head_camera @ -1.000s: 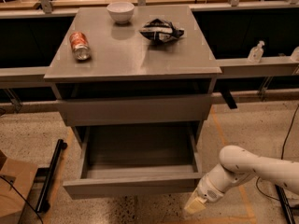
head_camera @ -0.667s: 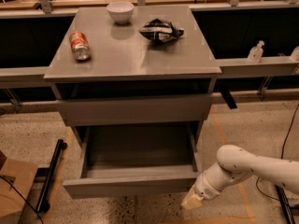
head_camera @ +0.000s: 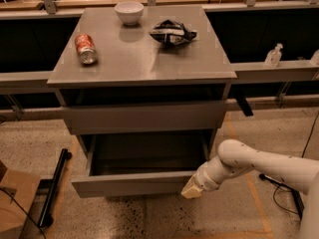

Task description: Close middle drawer

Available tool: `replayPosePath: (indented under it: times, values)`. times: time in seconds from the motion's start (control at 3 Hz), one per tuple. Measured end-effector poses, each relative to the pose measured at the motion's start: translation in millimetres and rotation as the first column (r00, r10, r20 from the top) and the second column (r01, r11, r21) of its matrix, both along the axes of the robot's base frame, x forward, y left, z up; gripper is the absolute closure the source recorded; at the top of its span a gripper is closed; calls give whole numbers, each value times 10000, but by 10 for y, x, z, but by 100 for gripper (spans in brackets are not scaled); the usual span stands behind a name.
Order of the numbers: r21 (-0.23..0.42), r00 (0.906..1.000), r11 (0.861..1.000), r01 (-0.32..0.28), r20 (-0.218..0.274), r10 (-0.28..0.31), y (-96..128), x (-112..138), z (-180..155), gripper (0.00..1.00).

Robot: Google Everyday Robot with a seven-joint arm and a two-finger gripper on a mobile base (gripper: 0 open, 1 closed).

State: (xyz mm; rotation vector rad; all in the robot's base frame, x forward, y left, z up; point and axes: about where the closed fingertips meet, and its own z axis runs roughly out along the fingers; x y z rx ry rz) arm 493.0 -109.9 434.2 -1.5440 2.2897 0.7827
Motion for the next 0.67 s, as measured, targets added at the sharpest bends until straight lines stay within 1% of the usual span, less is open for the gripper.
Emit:
replayPosePath:
  times: [0.33, 0.67]
  values:
    - [416, 9985, 9991, -94, 536, 72, 131, 374, 112, 100]
    - [475, 9947, 9988, 130, 1017, -177, 82, 648, 243, 100]
